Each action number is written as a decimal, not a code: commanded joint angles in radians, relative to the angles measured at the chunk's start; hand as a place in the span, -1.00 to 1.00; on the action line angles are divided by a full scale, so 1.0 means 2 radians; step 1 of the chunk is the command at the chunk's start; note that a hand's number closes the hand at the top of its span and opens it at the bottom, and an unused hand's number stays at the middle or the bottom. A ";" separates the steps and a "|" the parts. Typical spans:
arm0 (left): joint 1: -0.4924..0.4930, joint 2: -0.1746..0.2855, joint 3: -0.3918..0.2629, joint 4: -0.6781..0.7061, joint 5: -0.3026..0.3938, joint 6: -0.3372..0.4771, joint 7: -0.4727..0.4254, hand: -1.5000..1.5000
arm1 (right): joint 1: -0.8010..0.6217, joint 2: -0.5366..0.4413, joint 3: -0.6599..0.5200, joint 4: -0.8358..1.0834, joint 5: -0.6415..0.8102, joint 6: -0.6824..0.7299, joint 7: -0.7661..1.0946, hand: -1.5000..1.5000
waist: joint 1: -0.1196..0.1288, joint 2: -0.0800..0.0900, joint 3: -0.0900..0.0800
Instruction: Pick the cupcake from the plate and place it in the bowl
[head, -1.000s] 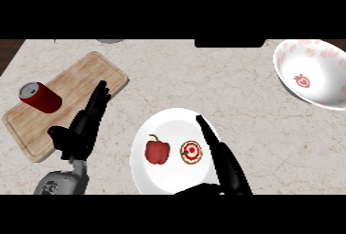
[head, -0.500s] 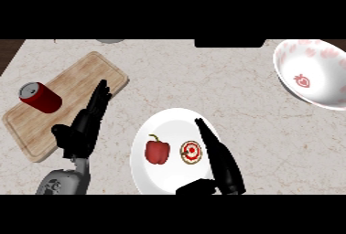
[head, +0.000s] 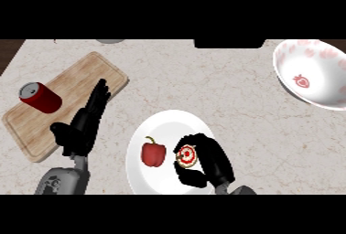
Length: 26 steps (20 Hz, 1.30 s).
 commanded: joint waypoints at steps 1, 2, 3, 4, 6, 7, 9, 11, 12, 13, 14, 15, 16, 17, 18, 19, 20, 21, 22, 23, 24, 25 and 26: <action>0.011 0.002 -0.004 -0.028 -0.001 -0.010 0.026 0.00 | 0.039 0.001 0.026 -0.028 0.007 0.015 -0.013 1.00 | 0.000 0.001 0.001; -0.005 -0.015 -0.005 -0.003 -0.015 0.010 0.013 0.00 | -0.010 0.009 0.015 0.021 -0.015 -0.001 -0.022 1.00 | 0.001 0.002 0.001; -0.044 -0.007 0.010 0.006 -0.011 0.013 0.038 0.00 | -0.020 0.010 0.013 -0.017 -0.025 0.015 0.011 1.00 | 0.000 0.002 0.001; 0.000 -0.014 -0.008 -0.009 -0.023 0.011 0.018 0.00 | 0.028 0.010 0.032 -0.021 -0.006 0.004 -0.011 1.00 | 0.000 0.002 0.001; 0.037 -0.011 -0.012 -0.034 -0.009 0.001 0.011 0.00 | 0.070 -0.078 -0.002 -0.119 -0.074 0.078 -0.054 1.00 | -0.003 0.000 0.001; -0.002 -0.008 -0.001 -0.003 -0.010 0.000 0.002 0.00 | 0.059 -0.113 -0.030 -0.132 -0.104 0.113 -0.075 1.00 | -0.006 0.001 0.001; 0.013 -0.007 -0.005 -0.035 -0.012 0.008 0.021 0.00 | 0.075 -0.178 -0.075 -0.139 -0.163 0.157 -0.152 1.00 | -0.006 0.000 0.002; 0.011 -0.004 0.008 -0.014 -0.006 0.004 0.008 0.00 | 0.092 -0.233 -0.124 -0.141 -0.208 0.195 -0.209 1.00 | -0.010 0.002 0.002; 0.025 -0.015 -0.004 -0.026 -0.007 0.007 0.008 0.00 | 0.098 -0.246 -0.145 -0.156 -0.229 0.205 -0.232 1.00 | -0.009 0.001 0.002; 0.020 0.004 0.006 -0.024 -0.002 -0.009 0.003 0.00 | 0.095 -0.254 -0.164 -0.142 -0.241 0.214 -0.263 1.00 | -0.006 0.001 0.002; -0.009 0.002 0.015 -0.010 -0.007 0.005 0.024 0.00 | 0.104 -0.257 -0.172 -0.188 -0.262 0.224 -0.259 1.00 | -0.013 0.001 0.002; 0.030 -0.019 -0.020 -0.050 -0.021 0.014 0.025 0.00 | 0.116 -0.232 -0.170 -0.157 -0.255 0.202 -0.297 1.00 | -0.004 0.000 0.002; 0.018 -0.015 -0.009 -0.025 -0.020 0.012 0.004 0.00 | 0.109 -0.246 -0.195 -0.171 -0.288 0.226 -0.305 1.00 | -0.007 0.001 0.002; 0.012 -0.009 -0.009 -0.042 -0.019 0.010 0.039 0.00 | 0.131 -0.242 -0.201 -0.183 -0.284 0.215 -0.323 1.00 | -0.007 0.000 0.002; 0.018 0.001 0.010 -0.021 -0.009 0.001 0.010 0.00 | 0.160 -0.259 -0.215 -0.239 -0.298 0.219 -0.328 1.00 | -0.015 -0.001 0.001; 0.033 0.013 0.020 -0.030 0.013 -0.022 0.003 0.00 | 0.153 -0.254 -0.234 -0.233 -0.303 0.213 -0.336 1.00 | -0.009 0.000 0.001; 0.014 -0.012 0.003 0.000 -0.014 0.008 0.003 0.00 | 0.139 -0.267 -0.257 -0.267 -0.315 0.215 -0.323 1.00 | -0.015 0.000 0.001; 0.009 -0.010 0.005 -0.021 -0.010 0.008 0.016 0.00 | 0.149 -0.270 -0.278 -0.274 -0.315 0.208 -0.330 1.00 | -0.013 -0.001 0.001; 0.014 -0.006 0.005 -0.023 -0.010 0.005 0.025 0.00 | 0.165 -0.277 -0.292 -0.320 -0.325 0.206 -0.309 1.00 | -0.015 -0.002 0.001; -0.005 0.009 0.023 -0.017 0.005 -0.009 0.030 0.00 | 0.153 -0.257 -0.289 -0.321 -0.312 0.188 -0.310 1.00 | -0.010 0.000 0.001; 0.025 -0.003 0.008 -0.024 0.000 -0.011 -0.011 0.00 | 0.164 -0.261 -0.304 -0.336 -0.315 0.189 -0.299 1.00 | -0.008 0.000 0.001; 0.004 0.001 0.013 -0.014 -0.009 -0.001 0.013 0.00 | 0.160 -0.286 -0.349 -0.351 -0.357 0.207 -0.276 1.00 | -0.010 0.000 0.001; 0.005 -0.009 -0.005 -0.033 -0.016 0.003 0.027 0.00 | 0.122 -0.285 -0.347 -0.357 -0.354 0.198 -0.230 1.00 | -0.004 0.001 0.001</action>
